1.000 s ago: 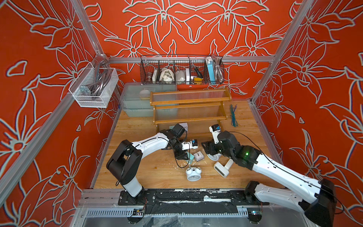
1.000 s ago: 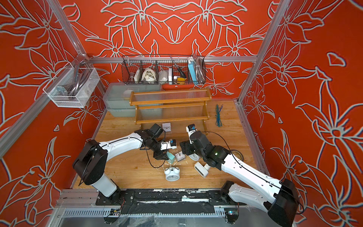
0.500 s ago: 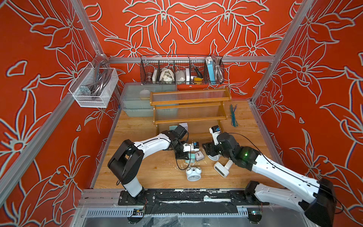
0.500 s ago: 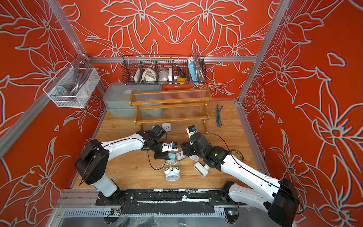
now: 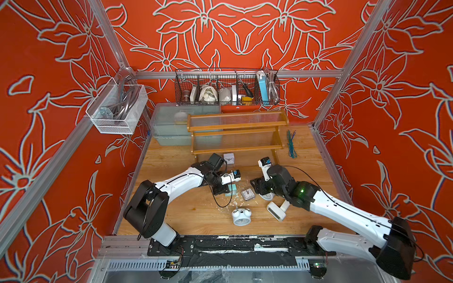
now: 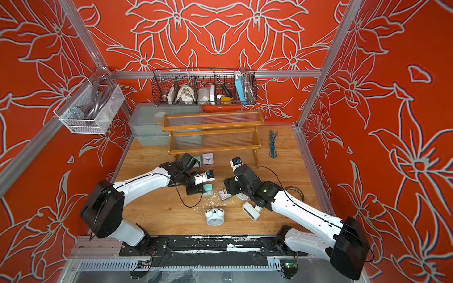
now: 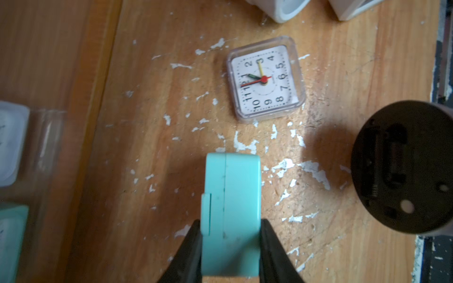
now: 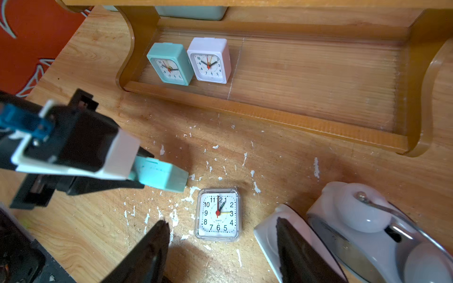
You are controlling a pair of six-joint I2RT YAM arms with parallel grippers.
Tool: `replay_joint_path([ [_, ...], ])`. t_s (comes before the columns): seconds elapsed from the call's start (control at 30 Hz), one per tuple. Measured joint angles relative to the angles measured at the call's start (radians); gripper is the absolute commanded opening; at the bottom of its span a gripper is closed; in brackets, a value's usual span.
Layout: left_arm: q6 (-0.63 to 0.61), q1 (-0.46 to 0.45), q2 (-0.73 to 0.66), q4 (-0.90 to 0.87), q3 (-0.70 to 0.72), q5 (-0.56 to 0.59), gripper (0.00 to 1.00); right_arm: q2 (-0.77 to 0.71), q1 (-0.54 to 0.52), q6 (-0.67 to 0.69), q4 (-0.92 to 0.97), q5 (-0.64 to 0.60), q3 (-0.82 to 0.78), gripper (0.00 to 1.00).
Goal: Place the alarm clocks on the shelf by style
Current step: Adjust the alarm at the center of the board.
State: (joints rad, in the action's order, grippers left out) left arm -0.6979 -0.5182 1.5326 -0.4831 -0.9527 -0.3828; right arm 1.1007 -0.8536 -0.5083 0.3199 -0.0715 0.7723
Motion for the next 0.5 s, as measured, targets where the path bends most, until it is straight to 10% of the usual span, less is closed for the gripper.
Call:
replay_joint_path([
  [0.5,0.124,0.029,-0.019,0.029,0.053,0.026,0.39,0.104,-0.012,-0.025,-0.051,0.107,0.006,0.73],
])
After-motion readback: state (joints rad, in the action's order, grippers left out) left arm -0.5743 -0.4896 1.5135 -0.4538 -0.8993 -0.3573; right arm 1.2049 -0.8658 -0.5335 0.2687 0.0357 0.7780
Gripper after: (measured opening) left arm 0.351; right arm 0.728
